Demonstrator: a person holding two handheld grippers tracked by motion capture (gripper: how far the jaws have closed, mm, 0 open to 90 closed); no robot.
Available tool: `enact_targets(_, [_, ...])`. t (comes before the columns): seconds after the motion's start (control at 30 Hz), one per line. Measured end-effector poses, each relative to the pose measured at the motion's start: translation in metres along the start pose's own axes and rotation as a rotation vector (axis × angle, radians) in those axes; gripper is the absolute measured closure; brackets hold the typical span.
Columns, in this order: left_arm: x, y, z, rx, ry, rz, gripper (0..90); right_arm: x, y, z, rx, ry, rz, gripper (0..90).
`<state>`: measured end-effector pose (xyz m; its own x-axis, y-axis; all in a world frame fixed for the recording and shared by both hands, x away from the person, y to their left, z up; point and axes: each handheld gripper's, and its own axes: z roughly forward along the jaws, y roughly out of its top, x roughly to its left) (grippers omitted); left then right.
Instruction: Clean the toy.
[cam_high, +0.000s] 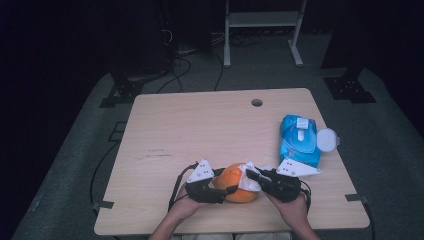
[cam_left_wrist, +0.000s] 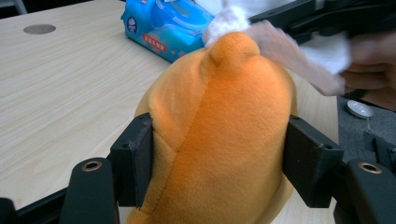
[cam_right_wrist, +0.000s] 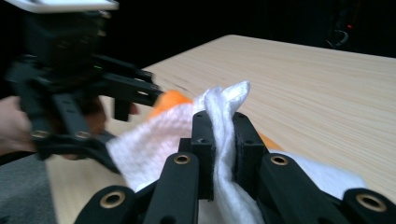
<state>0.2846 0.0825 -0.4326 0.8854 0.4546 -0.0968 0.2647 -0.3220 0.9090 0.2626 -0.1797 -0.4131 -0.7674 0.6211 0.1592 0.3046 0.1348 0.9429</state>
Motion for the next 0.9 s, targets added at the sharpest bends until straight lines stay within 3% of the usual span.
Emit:
enact_targets(0.1, [0.001,0.001,-0.001,-0.010,-0.001,-0.012,33.1,0.007,0.004,0.001,-0.002,0.015,-0.034,80.5])
enact_targets(0.17, [0.001,0.002,-0.004,-0.020,0.005,-0.018,33.1,0.003,0.003,0.001,-0.004,0.012,-0.016,80.6])
enact_targets(0.27, [0.002,0.003,-0.005,-0.030,0.014,-0.027,33.1,-0.009,-0.002,0.000,0.017,-0.042,0.010,80.5])
enact_targets(0.37, [0.003,0.004,-0.004,-0.015,0.019,-0.016,32.9,-0.012,-0.004,-0.001,0.017,-0.042,0.065,80.7])
enact_targets(0.4, [0.002,0.004,-0.004,-0.013,0.019,-0.014,32.6,-0.004,-0.001,0.000,0.018,-0.038,0.027,80.7])
enact_targets(0.5, [0.002,0.003,-0.006,-0.014,0.021,-0.014,32.6,0.007,0.005,0.001,0.008,-0.004,-0.016,80.6])
enact_targets(0.73, [0.002,0.006,-0.008,-0.030,0.026,-0.010,33.1,-0.017,-0.007,0.000,0.022,-0.055,0.061,80.6])
enact_targets(0.9, [0.003,0.006,-0.009,-0.031,0.023,-0.021,33.3,0.004,0.003,0.001,0.007,-0.010,-0.009,80.7])
